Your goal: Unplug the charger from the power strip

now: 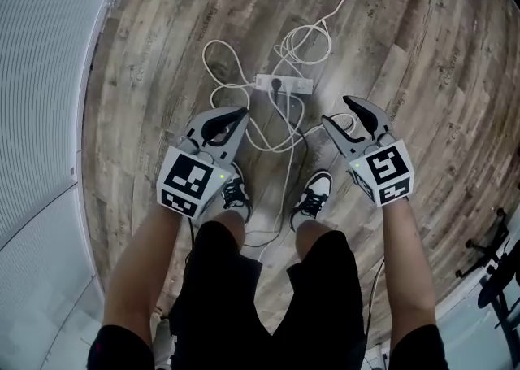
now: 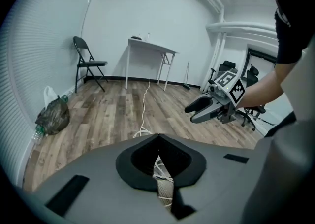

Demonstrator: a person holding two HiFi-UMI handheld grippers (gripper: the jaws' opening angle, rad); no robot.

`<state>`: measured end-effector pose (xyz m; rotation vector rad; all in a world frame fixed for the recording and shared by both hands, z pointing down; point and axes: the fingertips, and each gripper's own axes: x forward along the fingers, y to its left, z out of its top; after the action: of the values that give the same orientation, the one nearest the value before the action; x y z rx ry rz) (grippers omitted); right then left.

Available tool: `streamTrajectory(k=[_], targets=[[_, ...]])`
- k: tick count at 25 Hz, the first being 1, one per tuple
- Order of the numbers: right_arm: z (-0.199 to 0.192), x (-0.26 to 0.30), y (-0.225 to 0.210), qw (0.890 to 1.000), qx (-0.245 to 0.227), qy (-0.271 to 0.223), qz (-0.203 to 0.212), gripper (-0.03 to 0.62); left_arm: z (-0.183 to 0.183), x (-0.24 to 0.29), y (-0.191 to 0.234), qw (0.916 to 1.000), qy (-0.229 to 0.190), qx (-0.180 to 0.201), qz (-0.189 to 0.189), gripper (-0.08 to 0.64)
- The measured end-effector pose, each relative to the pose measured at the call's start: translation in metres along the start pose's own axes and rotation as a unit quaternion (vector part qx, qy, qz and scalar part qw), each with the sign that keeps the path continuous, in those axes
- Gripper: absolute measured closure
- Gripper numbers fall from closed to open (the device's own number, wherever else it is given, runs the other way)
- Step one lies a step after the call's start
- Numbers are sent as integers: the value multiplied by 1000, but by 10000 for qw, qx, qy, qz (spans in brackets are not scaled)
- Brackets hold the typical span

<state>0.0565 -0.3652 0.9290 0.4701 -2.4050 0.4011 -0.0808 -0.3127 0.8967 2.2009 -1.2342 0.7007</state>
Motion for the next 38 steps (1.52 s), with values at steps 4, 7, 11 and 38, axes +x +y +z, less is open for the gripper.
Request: streamTrajectory(k=[4, 7, 11, 38], targets=[[-69, 62, -21, 9995, -173, 213, 149, 359, -68, 71, 15, 9997, 200, -61, -110, 541], [-113, 108, -36, 9987, -294, 334, 263, 357, -114, 116, 31, 9992, 286, -235, -121, 541], [-160, 164, -47, 9944, -730, 569, 508, 356, -161, 175, 45, 9989, 348, -215, -217, 541], [-178, 233, -43, 9630, -2273, 765, 1234, 483, -208, 274, 58, 9923, 631, -270, -1029, 542]])
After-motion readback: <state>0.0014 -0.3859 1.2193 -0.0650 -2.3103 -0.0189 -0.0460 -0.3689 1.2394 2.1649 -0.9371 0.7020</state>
